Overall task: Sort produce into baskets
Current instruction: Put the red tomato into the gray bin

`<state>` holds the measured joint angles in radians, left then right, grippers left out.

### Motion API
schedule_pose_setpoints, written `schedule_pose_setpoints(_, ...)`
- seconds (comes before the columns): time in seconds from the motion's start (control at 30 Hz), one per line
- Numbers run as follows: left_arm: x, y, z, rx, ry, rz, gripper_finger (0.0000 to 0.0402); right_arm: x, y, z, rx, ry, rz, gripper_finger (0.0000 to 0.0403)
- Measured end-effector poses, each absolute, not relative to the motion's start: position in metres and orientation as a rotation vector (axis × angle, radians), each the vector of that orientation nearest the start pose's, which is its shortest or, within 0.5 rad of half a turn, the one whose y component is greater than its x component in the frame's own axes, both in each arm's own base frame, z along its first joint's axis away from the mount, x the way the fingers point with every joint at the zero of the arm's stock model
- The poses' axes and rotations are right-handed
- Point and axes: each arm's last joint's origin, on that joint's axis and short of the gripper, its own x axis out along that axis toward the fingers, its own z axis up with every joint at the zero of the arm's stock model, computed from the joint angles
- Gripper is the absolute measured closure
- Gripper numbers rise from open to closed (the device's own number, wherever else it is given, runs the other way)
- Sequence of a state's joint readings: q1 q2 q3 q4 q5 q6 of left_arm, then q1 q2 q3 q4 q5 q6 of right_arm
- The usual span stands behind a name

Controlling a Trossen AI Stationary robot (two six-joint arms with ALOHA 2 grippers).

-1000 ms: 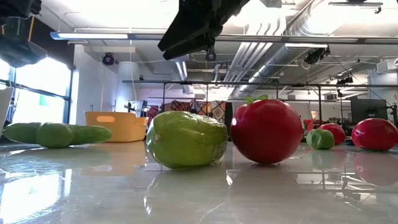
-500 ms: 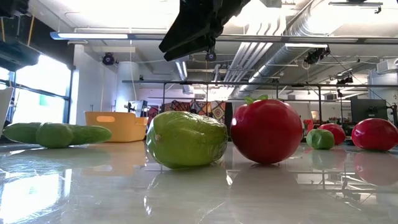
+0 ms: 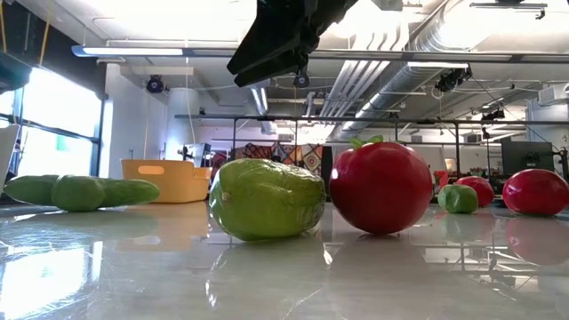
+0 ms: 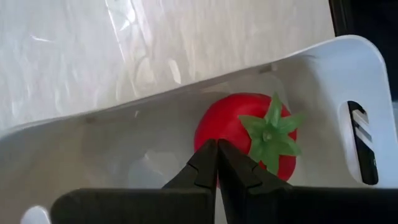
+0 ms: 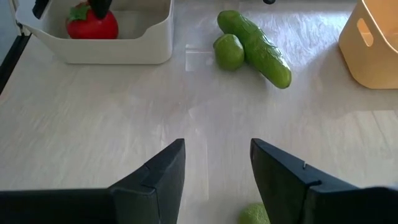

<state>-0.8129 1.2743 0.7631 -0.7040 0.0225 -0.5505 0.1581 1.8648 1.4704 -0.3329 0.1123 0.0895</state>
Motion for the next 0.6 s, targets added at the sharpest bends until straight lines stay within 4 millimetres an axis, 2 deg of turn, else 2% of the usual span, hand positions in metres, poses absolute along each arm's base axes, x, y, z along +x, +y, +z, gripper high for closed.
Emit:
schedule_pose_setpoints(0.4, 0.149, -0.155, 0.206, 0.034, 1.219, -0.343, 0.0401, 0.412, 0.071, 0.253, 0.009, 0.721, 0.019, 0.0232)
schedule_pose_setpoints(0.6, 0.149, -0.154, 0.212, 0.026, 1.162, -0.346, 0.0401, 0.412, 0.070, 0.253, -0.004, 0.716, -0.024, 0.0250)
